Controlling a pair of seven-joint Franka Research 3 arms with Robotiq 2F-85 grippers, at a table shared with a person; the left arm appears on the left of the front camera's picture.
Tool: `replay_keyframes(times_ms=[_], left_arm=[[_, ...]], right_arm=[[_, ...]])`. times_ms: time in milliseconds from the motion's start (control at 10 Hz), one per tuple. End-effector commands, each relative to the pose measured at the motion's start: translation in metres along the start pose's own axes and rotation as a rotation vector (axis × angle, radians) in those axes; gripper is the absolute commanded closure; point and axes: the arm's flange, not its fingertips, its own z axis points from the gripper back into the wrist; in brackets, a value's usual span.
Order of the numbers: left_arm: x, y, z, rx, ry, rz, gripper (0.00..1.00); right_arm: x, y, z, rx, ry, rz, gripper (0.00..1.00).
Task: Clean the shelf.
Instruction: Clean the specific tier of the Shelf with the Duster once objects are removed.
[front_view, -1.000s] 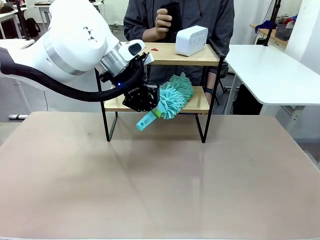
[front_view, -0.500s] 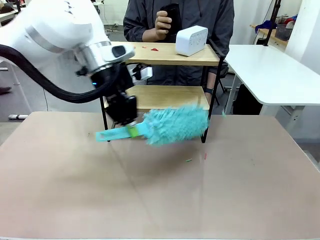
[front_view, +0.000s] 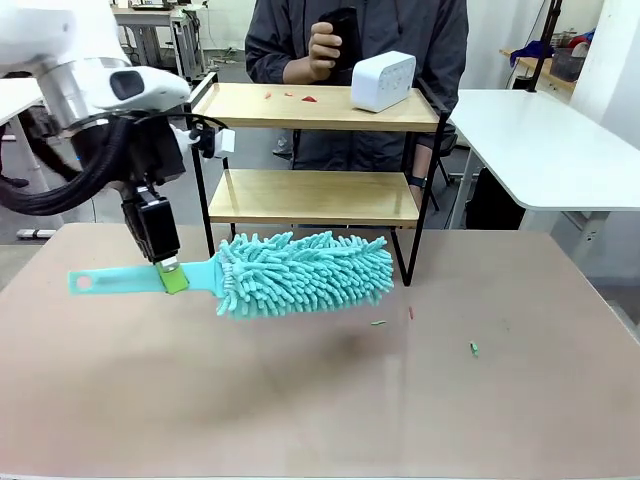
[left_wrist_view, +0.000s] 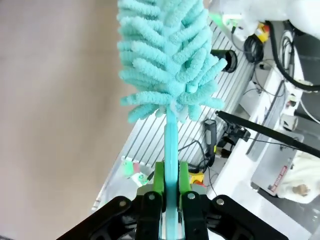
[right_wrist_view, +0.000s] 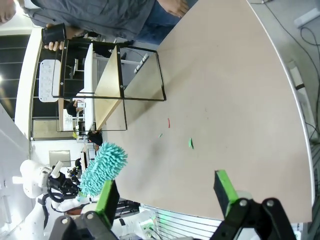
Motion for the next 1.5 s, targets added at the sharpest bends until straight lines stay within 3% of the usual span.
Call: replay_keyframes(times_ms=[0, 100, 300, 500, 700, 900, 1000, 1100, 1200, 1400], left_arm=[[-0.004, 0.001, -0.005, -0.046, -0.033, -0.049, 0.88], [-0.018, -0.005, 0.002, -0.046, -0.040, -0.074, 0.88], [-0.100, -0.021, 0.031, -0.031, -0.092, -0.168, 0.88], [-0.203, -0.035, 0.043, -0.005, -0.403, -0.163, 0.88], [-0.288, -0.027, 0.040, -0.030, -0.876, 0.016, 0.88], [-0.328, 0.007, 0.045, -0.160, -1.224, 0.279, 0.88], [-0.335, 0.028, 0.051, -0.235, -1.312, 0.383, 0.88], [-0.337, 0.053, 0.058, -0.286, -1.369, 0.523, 0.88], [-0.338, 0.076, 0.062, -0.320, -1.329, 0.582, 0.88], [-0.324, 0.124, 0.067, -0.404, -1.115, 0.695, 0.88]], right_arm=[[0.002, 0.001, -0.001, 0.023, -0.012, 0.024, 0.00], [0.002, 0.001, -0.001, 0.023, -0.012, 0.024, 0.00], [0.002, 0.001, -0.001, 0.023, -0.012, 0.024, 0.00], [0.002, 0.001, -0.001, 0.023, -0.012, 0.024, 0.00], [0.002, 0.001, -0.001, 0.023, -0.012, 0.024, 0.00], [0.002, 0.001, -0.001, 0.023, -0.012, 0.024, 0.00], [0.002, 0.001, -0.001, 0.023, -0.012, 0.024, 0.00], [0.002, 0.001, -0.001, 0.023, -0.012, 0.024, 0.00], [0.002, 0.001, -0.001, 0.023, -0.012, 0.024, 0.00], [0.002, 0.001, -0.001, 0.023, -0.012, 0.024, 0.00]])
